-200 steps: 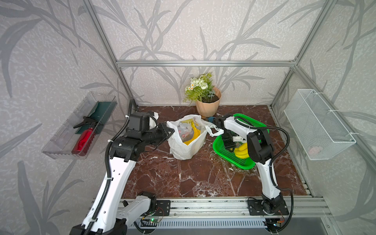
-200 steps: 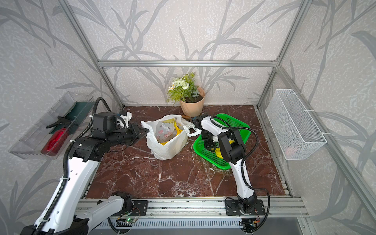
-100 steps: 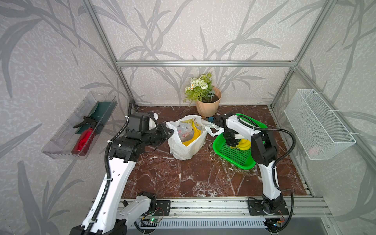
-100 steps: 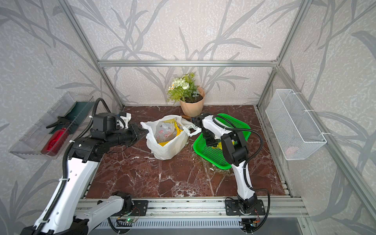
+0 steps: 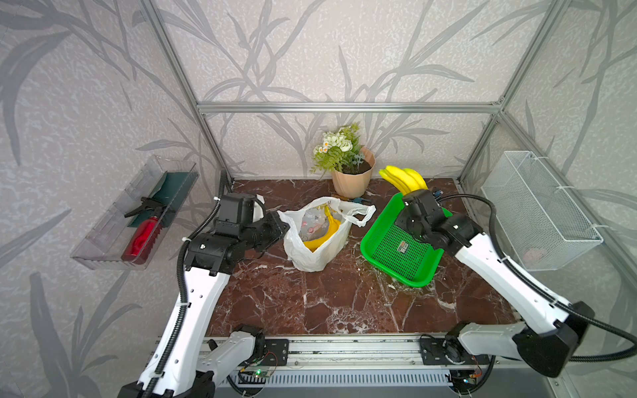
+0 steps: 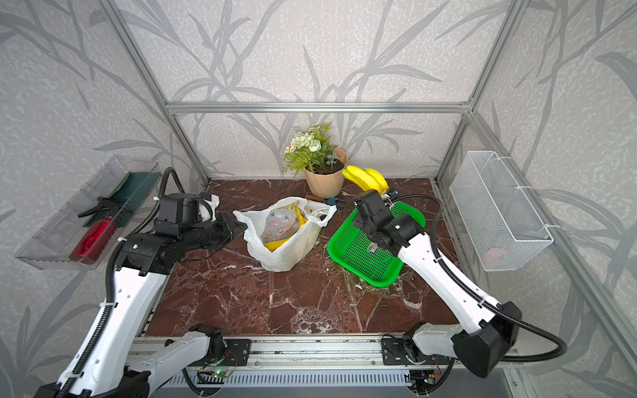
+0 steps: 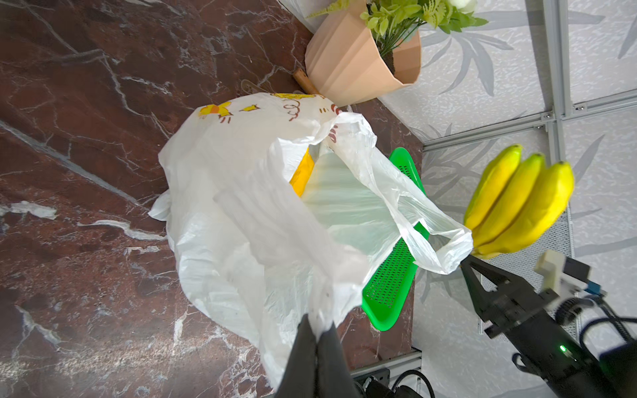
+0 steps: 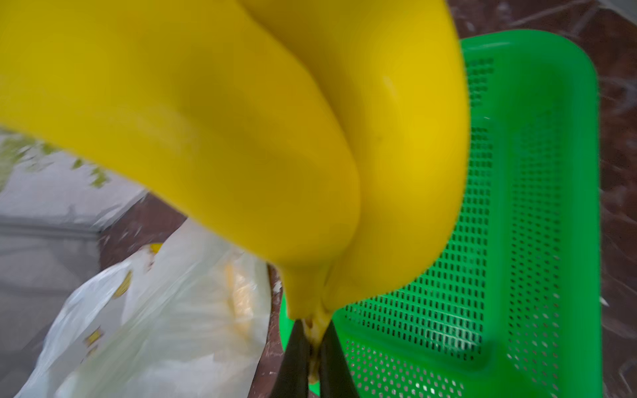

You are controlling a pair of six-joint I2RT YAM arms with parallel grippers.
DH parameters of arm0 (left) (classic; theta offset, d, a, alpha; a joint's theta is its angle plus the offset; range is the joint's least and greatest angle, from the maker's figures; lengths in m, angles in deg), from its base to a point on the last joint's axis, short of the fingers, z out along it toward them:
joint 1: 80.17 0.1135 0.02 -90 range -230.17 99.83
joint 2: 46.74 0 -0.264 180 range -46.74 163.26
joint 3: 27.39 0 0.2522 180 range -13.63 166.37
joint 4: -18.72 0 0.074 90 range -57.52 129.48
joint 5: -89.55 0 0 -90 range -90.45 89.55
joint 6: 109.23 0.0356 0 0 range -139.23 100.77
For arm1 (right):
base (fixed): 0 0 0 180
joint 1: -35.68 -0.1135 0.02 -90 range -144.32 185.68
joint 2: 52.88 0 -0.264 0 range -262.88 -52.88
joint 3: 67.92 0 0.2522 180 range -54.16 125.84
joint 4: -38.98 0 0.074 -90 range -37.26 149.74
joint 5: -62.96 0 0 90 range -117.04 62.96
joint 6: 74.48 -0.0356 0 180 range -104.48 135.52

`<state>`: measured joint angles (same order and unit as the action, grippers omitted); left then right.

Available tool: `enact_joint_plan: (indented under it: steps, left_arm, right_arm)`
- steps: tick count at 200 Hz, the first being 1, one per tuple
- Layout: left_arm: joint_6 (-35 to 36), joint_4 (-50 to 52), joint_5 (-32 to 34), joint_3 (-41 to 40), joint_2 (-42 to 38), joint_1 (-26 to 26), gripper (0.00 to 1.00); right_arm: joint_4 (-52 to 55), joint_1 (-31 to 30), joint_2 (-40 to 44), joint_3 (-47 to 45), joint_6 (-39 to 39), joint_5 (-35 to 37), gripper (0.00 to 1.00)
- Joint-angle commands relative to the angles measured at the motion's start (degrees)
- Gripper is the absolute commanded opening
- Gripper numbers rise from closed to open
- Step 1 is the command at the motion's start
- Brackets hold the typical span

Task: Place the banana into a plastic bag & tie a knot
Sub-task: Pick up the banana from the basket, then place the banana into the plastic bag.

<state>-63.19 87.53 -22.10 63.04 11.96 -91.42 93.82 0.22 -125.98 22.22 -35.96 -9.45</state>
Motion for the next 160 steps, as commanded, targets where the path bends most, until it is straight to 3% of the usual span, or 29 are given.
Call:
enact_joint_plan:
  steps: [1,22,68,105,160]
  left_arm:
    - [1.9,2.9,3.7,2.2,0.3,-0.1,0.0]
    - [2.2,3.6,5.3,2.6,0.5,-0.1,0.0]
    - [1.6,3.7,7.0,3.1,0.8,-0.2,0.0]
    - [0.9,3.2,7.8,2.9,0.6,-0.3,0.0]
    - [-0.1,2.7,8.9,0.3,-0.9,-0.3,0.0]
  right_arm:
    - [-13.5,-3.4,-2.1,3.5,24.5,-12.5,0.0]
    - [-13.9,-7.1,-5.6,8.4,31.7,-20.4,0.0]
    - [-17.5,-11.8,-18.5,19.2,35.1,-32.8,0.0]
    - [-18.2,-12.2,-24.1,27.3,34.4,-34.1,0.0]
    - [-15.8,-12.0,-28.1,32.0,31.0,-34.4,0.0]
